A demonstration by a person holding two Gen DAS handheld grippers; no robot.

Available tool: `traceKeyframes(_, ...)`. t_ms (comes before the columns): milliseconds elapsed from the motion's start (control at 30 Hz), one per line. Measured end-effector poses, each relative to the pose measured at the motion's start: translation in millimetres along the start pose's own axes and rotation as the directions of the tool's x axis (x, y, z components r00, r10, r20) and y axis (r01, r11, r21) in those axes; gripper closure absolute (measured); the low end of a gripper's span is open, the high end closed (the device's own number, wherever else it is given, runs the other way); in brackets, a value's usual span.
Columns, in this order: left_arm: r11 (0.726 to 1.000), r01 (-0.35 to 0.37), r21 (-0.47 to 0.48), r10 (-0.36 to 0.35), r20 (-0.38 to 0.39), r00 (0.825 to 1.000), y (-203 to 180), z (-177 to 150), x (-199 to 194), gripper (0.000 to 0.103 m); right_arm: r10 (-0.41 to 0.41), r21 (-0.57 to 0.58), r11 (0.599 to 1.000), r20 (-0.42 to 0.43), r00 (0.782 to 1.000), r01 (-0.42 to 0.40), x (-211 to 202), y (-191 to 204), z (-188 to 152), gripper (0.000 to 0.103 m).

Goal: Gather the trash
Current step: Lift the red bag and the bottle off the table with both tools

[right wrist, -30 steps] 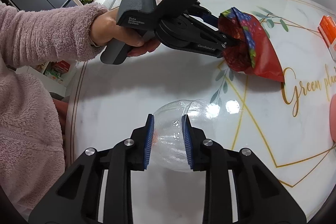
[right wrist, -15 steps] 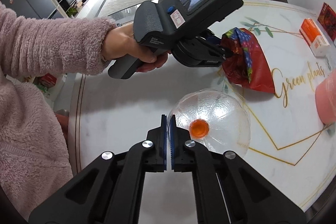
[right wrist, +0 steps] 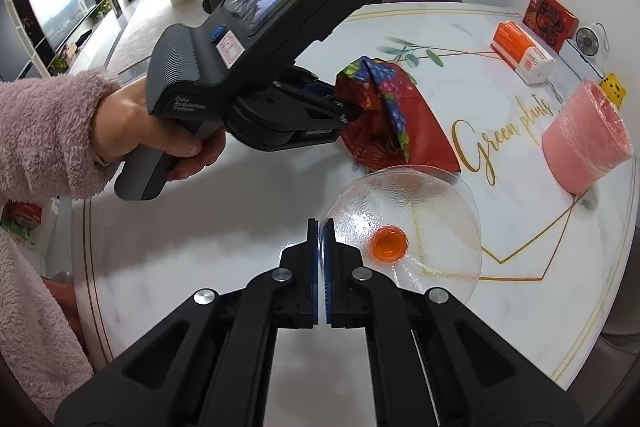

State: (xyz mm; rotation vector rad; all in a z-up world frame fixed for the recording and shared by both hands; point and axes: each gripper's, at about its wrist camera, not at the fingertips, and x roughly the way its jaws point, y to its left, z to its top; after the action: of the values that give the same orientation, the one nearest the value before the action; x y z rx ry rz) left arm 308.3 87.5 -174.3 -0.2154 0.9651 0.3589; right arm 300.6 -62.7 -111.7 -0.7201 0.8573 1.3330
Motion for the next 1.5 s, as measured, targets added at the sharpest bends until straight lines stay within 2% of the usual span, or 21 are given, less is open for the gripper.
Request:
traceKeyframes(333,0.999,-0.007,-0.033,0.007,-0.001,1.0,10.1,-30.3,-35.0,0.085,-0.05,0.064,0.997,0.038,0.998,0.047,-5.3,8.6,-2.2,0.102)
traceKeyframes(567,0.999,-0.007,-0.048,0.006,-0.016,1.0,13.7,-57.5,-61.4,0.085,-0.051,0.08,0.996,0.063,0.997,0.046,-8.9,26.2,-2.7,0.102)
traceKeyframes(700,0.999,-0.034,-0.037,0.034,-0.023,0.999,9.9,-69.9,-79.5,0.085,-0.042,0.087,0.996,0.075,0.996,0.035,-12.3,36.3,-3.8,0.102)
traceKeyframes(1333,0.997,-0.043,-0.058,0.045,0.025,0.999,-2.7,-95.8,-135.2,0.093,-0.046,0.112,0.993,0.122,0.991,0.032,-48.8,61.7,-29.5,0.102)
traceKeyframes(1500,0.995,-0.073,-0.069,0.076,0.039,0.996,-0.3,-108.4,-152.9,0.093,-0.03,0.094,0.995,0.136,0.99,0.017,-57.1,70.5,-33.9,0.102)
